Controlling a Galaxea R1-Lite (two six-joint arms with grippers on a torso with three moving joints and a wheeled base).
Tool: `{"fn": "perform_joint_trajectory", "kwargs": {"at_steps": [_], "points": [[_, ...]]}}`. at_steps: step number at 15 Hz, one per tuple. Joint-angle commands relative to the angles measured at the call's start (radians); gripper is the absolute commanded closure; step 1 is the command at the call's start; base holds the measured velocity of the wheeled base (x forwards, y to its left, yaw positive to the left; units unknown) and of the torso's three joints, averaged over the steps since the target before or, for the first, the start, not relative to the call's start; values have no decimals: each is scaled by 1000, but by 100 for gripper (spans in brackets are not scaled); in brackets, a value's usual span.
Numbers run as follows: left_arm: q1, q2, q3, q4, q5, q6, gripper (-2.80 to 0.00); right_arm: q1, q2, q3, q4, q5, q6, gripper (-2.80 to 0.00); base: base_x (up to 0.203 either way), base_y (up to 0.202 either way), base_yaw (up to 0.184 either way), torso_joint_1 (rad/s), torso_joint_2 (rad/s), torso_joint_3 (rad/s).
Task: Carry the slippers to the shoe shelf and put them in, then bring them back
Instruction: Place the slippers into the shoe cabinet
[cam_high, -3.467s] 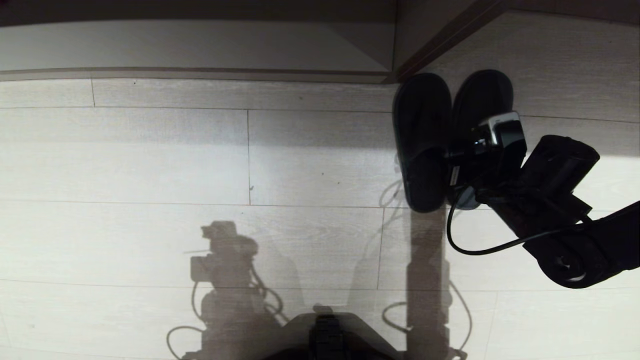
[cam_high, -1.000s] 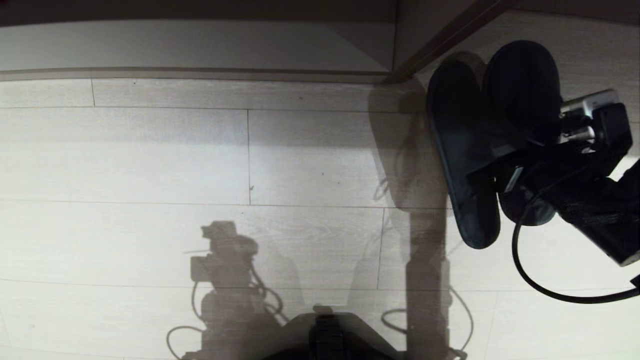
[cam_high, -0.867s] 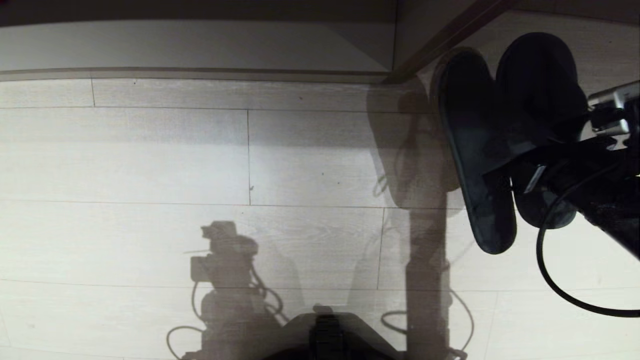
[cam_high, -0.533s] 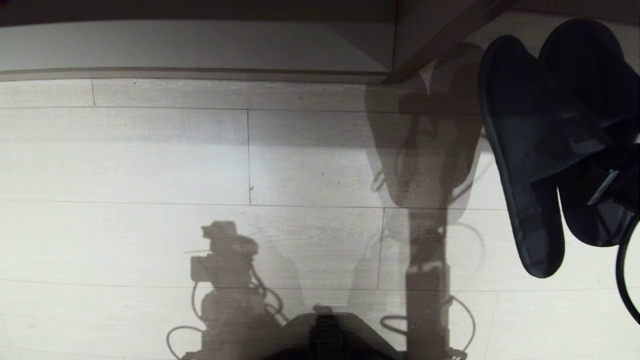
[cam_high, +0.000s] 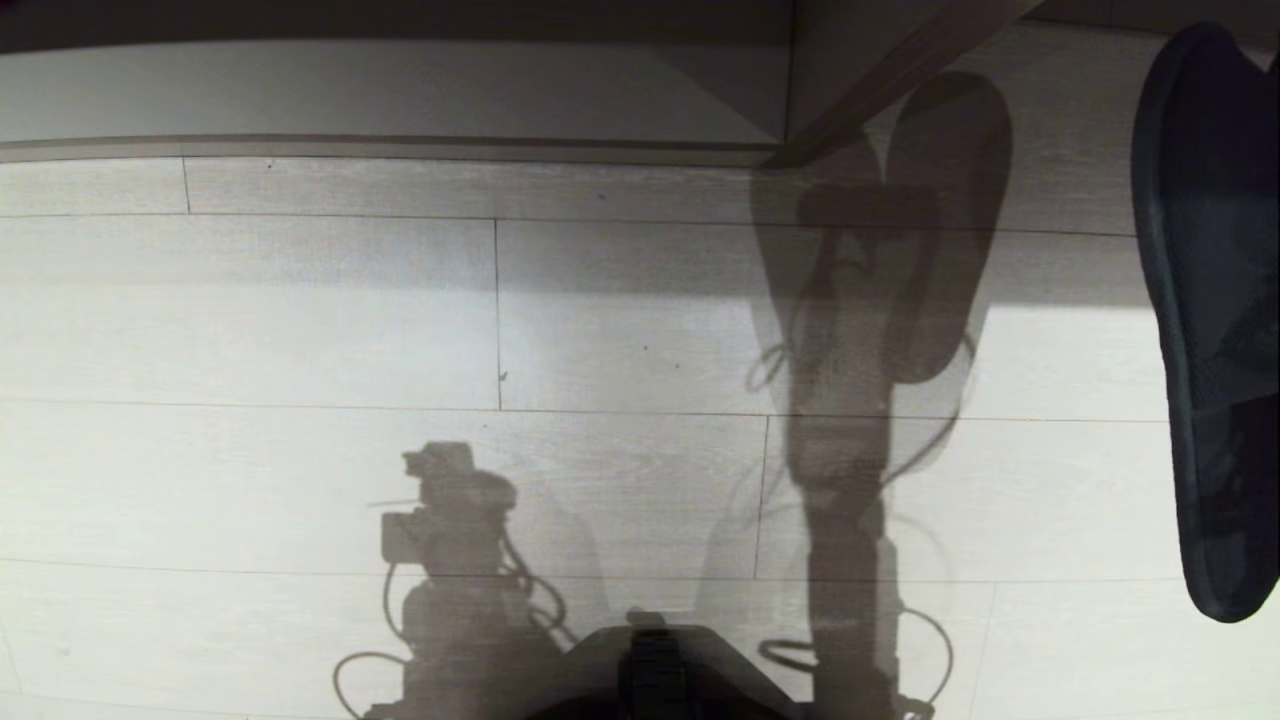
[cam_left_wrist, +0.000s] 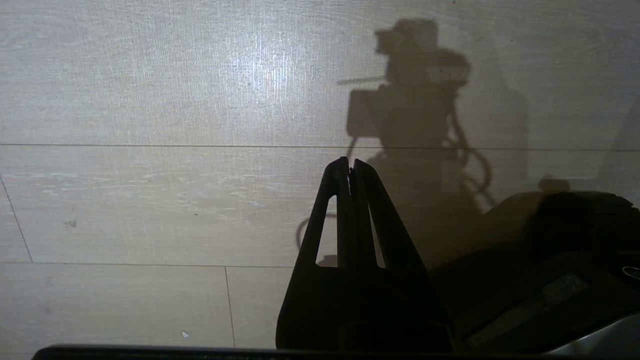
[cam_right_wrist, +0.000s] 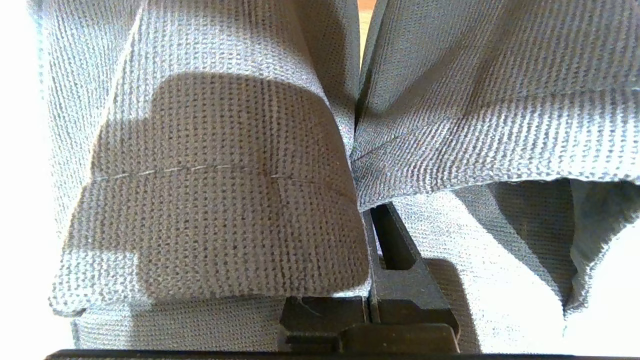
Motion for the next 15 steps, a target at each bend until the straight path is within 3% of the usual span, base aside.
{"fn": "perform_joint_trajectory", "kwargs": {"at_steps": [1,5,8,12,15], "points": [[0,0,8,0,0,1,0,-40,-81,8,14,4,-2,0,0,0,0,0,0,0],[0,0,8,0,0,1,0,-162,-169,20,84,36,0,0,0,0,0,0,0,0],[0,0,8,1,1,-3,0,-258,-282,102,91,149,16,0,0,0,0,0,0,0],[0,0,8,0,1,-6,0,-262,-451,210,103,259,168,0,0,0,0,0,0,0],[0,0,8,0,1,-6,0,-202,-538,228,219,294,192,0,0,0,0,0,0,0]]}}
